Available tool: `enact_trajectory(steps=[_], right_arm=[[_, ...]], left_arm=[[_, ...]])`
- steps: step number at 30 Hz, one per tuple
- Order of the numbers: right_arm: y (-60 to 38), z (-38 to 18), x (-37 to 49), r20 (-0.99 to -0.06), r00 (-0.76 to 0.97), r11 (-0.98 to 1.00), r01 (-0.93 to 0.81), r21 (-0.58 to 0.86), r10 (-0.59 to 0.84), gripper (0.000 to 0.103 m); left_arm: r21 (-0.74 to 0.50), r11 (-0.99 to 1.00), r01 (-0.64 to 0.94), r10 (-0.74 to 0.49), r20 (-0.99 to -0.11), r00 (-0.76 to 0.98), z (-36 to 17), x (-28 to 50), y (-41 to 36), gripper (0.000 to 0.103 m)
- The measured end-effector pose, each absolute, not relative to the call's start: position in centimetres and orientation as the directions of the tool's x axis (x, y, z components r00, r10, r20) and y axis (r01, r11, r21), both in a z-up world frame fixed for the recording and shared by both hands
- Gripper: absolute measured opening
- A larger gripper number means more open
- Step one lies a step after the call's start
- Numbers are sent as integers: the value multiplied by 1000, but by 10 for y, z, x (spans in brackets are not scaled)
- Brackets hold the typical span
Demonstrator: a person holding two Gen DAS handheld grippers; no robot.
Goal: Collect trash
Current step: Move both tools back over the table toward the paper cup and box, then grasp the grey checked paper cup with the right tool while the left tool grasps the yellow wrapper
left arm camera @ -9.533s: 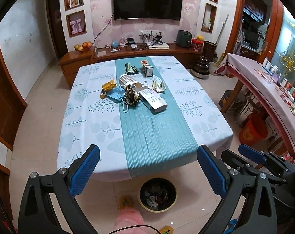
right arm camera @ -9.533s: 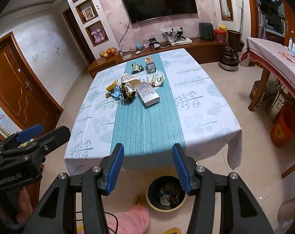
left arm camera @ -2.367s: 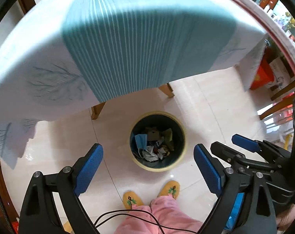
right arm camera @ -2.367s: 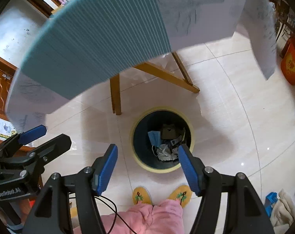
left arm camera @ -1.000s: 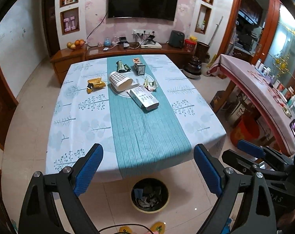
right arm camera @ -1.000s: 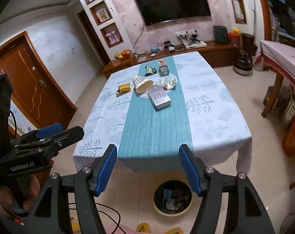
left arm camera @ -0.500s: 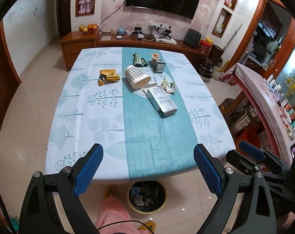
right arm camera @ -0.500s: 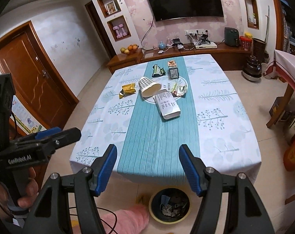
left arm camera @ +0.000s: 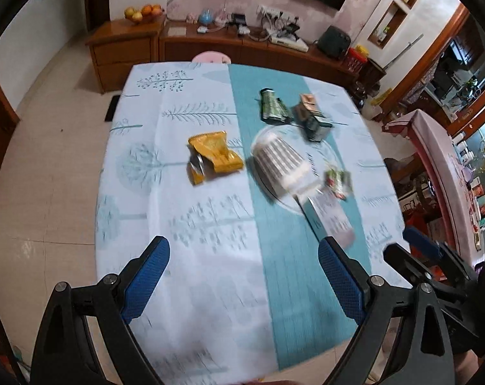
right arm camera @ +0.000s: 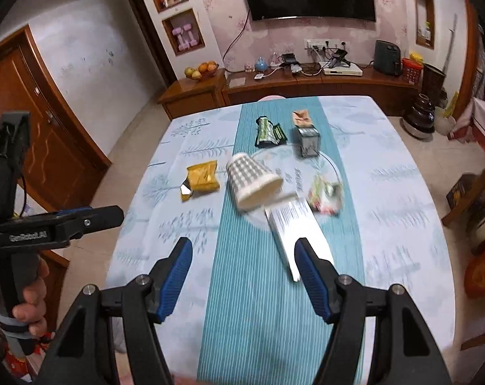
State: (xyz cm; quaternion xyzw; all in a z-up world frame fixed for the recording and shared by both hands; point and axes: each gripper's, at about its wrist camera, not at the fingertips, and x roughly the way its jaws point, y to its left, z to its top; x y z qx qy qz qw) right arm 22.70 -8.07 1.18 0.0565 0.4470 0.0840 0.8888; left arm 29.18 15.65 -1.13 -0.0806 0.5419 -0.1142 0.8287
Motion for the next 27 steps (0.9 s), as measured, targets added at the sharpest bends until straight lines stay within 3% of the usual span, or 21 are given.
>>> enact_trajectory(steps=[9, 16, 19, 24, 25, 26, 27], right_arm=[[-67, -46, 370, -867, 479, 990, -112, 91, 134, 66], [-70, -97, 426, -925, 316, 970, -185, 156, 209, 66], [-69, -107, 431, -918, 263, 945, -216, 245, 298, 71], [-60, -122, 433, -905, 176, 909, -239, 342, 387, 70], [-59, -124, 432, -903, 168, 906, -235, 353, 395, 64], [-57, -125, 430, -890, 164, 894, -230, 385, 426, 47], [-57, -125, 428, -874, 161, 880, -221, 420, 458, 40]], left_arm=[[-250, 965, 75, -261, -934, 245, -77, 408, 158, 93], [-244, 970, 18, -244, -957, 157, -123, 454, 161, 93], [-249, 968, 1, -248, -962, 119, -136, 461, 161, 93], [-246, 969, -9, -244, -966, 82, -153, 469, 158, 93], [-249, 968, -14, -247, -966, 75, -155, 470, 157, 93], [-257, 966, -23, -255, -965, 63, -158, 472, 157, 93], [-265, 964, -30, -263, -963, 55, -160, 473, 156, 90]])
